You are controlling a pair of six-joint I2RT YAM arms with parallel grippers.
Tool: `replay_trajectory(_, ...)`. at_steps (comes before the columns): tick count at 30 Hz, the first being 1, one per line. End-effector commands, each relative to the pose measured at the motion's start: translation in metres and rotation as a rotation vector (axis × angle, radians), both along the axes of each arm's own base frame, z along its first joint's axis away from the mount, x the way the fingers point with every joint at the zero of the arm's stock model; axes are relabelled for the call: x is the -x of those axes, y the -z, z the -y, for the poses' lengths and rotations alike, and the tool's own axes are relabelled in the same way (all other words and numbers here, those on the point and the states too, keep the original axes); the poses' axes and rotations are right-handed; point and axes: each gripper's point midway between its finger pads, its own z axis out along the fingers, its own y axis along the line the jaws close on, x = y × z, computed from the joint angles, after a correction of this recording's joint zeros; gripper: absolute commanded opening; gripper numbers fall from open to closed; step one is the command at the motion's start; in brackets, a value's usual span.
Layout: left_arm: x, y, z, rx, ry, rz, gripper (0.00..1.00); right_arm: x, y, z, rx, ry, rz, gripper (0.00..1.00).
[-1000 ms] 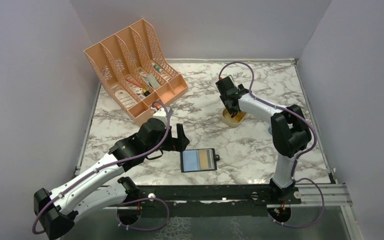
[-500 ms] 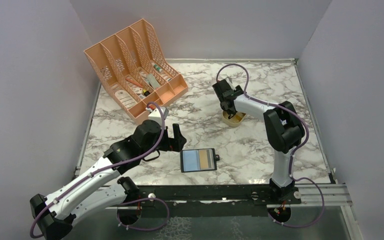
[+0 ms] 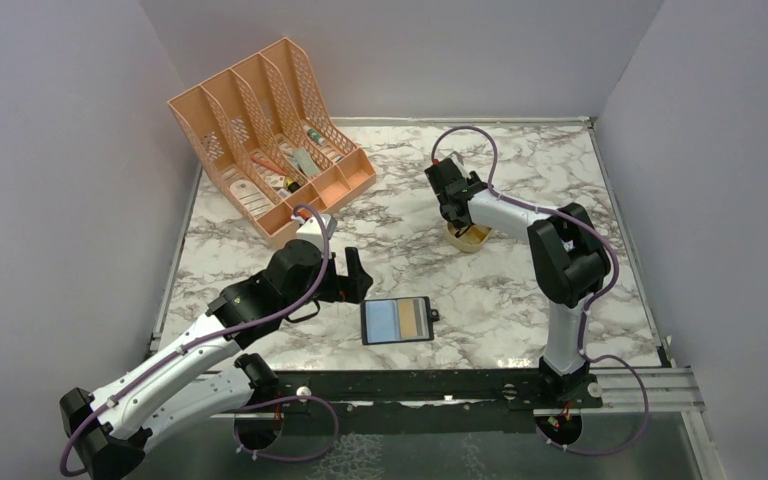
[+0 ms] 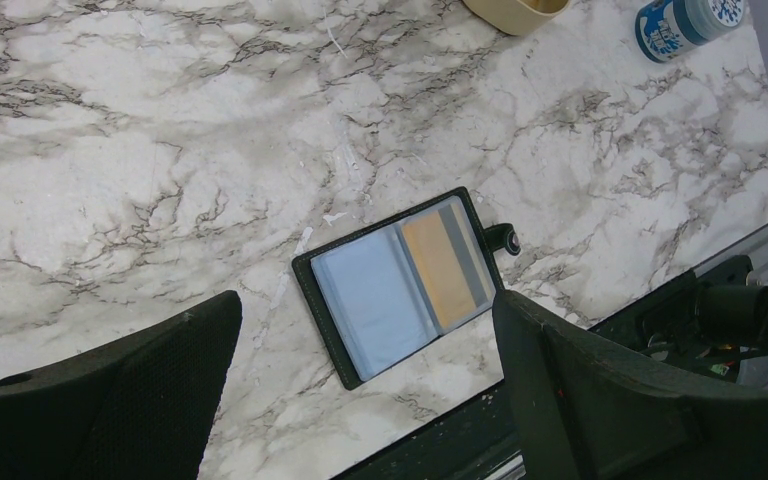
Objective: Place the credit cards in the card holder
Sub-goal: Pick up the credit card from the storage box.
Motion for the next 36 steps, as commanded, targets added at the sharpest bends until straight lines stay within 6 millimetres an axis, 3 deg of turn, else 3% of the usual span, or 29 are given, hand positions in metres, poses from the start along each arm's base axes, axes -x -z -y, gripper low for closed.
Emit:
replay_trajectory(1,-0.004,-0.001,-0.005,-0.012,-0.03,0.013,0.99,-0.007,-0.02,0.004,-0.002,0.032,0.072,0.37)
replay_trajectory(7,-0.004,0.008,-0.002,-0.011,-0.042,-0.024,0.99,-0.009,-0.033,0.002,-0.024,0.037,0.102,0.29)
replay_trajectory(11,-0.002,0.016,0.005,0.02,-0.039,-0.062,0.99,-0.003,-0.035,-0.004,-0.077,0.039,0.072,0.16)
replay_trajectory(14,0.001,0.026,0.008,0.028,-0.035,-0.095,0.99,0.007,-0.033,-0.019,-0.167,0.007,0.02,0.05)
replay_trajectory(18,0.004,0.044,0.008,0.002,-0.035,-0.137,0.95,0.029,-0.036,-0.048,-0.302,-0.062,-0.057,0.01)
replay_trajectory(25,0.011,0.073,0.015,-0.035,-0.021,-0.239,0.78,0.072,-0.057,-0.077,-0.473,-0.077,-0.112,0.01)
replay_trajectory(29,0.013,0.086,0.016,-0.042,-0.019,-0.27,0.65,0.1,-0.073,-0.101,-0.668,-0.122,-0.14,0.01)
replay_trajectory(36,0.016,0.099,0.029,0.004,0.011,-0.305,0.31,0.162,-0.093,-0.151,-1.11,-0.283,-0.235,0.01)
